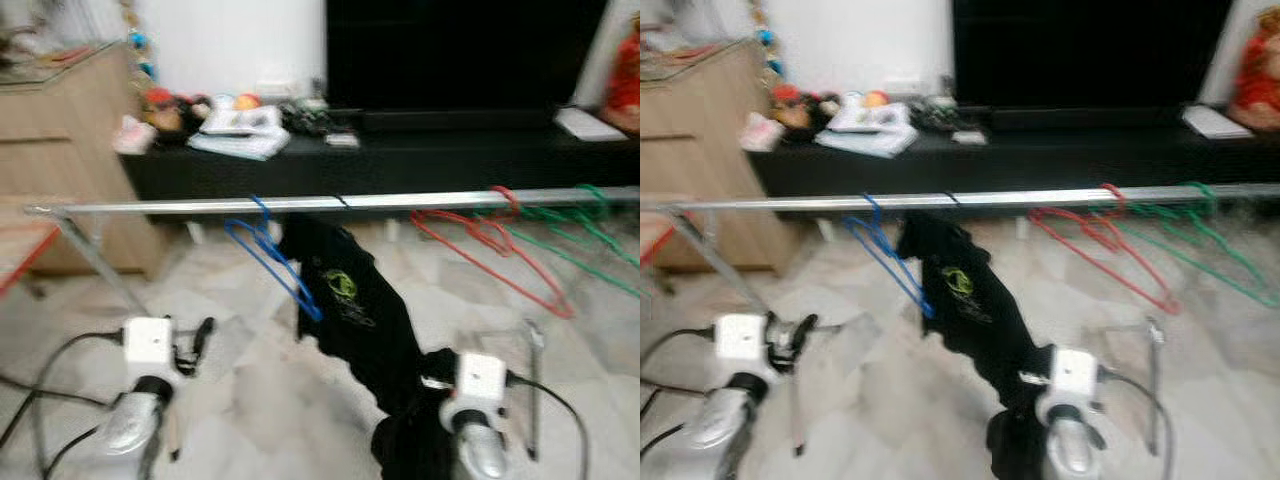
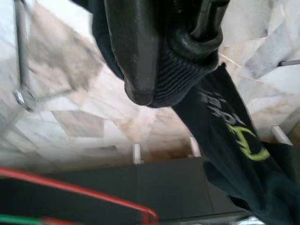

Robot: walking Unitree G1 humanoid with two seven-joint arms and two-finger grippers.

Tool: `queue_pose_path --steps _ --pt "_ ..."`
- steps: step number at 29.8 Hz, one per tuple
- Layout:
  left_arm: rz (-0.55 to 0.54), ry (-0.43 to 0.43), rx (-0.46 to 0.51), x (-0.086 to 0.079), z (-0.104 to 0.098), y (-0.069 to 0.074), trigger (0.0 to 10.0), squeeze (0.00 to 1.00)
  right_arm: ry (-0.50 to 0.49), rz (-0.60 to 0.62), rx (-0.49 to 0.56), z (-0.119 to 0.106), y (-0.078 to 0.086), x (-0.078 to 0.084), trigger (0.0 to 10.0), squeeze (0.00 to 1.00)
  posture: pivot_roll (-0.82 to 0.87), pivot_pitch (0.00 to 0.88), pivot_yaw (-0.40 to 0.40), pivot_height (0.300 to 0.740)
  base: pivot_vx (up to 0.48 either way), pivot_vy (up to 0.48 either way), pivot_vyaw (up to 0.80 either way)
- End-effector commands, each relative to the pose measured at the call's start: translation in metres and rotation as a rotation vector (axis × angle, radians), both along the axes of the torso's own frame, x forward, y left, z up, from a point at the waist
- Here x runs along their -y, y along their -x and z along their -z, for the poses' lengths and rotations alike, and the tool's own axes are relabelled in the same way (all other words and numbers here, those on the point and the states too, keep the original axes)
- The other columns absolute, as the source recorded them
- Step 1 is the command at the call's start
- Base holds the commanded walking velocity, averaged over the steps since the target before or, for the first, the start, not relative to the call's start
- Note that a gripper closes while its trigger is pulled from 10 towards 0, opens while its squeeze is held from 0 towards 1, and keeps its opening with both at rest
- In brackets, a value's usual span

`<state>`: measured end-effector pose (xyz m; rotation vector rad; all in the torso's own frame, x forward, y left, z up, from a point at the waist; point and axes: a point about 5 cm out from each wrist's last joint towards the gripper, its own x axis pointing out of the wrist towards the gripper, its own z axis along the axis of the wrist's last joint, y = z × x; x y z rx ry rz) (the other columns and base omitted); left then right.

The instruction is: Hang hanger

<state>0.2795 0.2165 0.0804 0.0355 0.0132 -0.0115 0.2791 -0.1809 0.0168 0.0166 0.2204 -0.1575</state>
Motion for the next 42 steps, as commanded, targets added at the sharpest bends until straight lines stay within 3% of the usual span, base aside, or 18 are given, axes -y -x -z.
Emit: queue_pose_path --steps 1,15,22,30,35,38,42 --pt "-0.03 -0.008 -0.01 -0.009 -0.001 0.0 10.0 0.0 -0.023 -0.026 0.053 -0.011 -0.01 -0.014 10.0 0.0 0.05 0.0 0.034 0.74 0.281 0.0 0.0" --pt "0.022 -0.02 -0.017 -0.004 -0.004 -0.004 10.0 0.0 -0.051 0.037 0.055 -0.012 -0.011 -0.01 10.0 0.0 0.06 0.0 0.035 0.74 0.285 0.0 0.0" --pt "0.034 -0.023 -0.015 -0.001 -0.006 -0.006 10.0 0.0 -0.062 0.034 0.068 -0.013 -0.012 -0.011 10.0 0.0 0.06 0.0 0.034 0.74 0.286 0.0 -0.8" --pt "0.051 -0.026 -0.02 0.002 -0.011 -0.011 10.0 0.0 -0.057 0.026 0.075 -0.014 -0.013 -0.013 10.0 0.0 0.06 0.0 0.032 0.74 0.179 0.0 0.0" --pt "0.098 -0.031 -0.104 0.013 -0.011 -0.024 10.0 0.0 -0.061 0.017 0.068 -0.014 -0.013 -0.015 10.0 0.0 0.07 0.0 0.03 0.74 0.0 0.0 0.0" --pt "0.132 -0.024 -0.103 0.022 -0.017 -0.031 10.0 0.0 -0.061 0.013 0.066 -0.014 -0.014 -0.016 10.0 0.0 0.06 0.0 0.029 0.74 0.0 0.0 0.0" --pt "0.138 -0.127 -0.13 0.027 -0.023 -0.043 10.0 0.0 -0.062 0.011 0.064 -0.014 -0.014 -0.016 10.0 0.0 0.06 0.0 0.027 0.74 0.0 0.0 0.0"
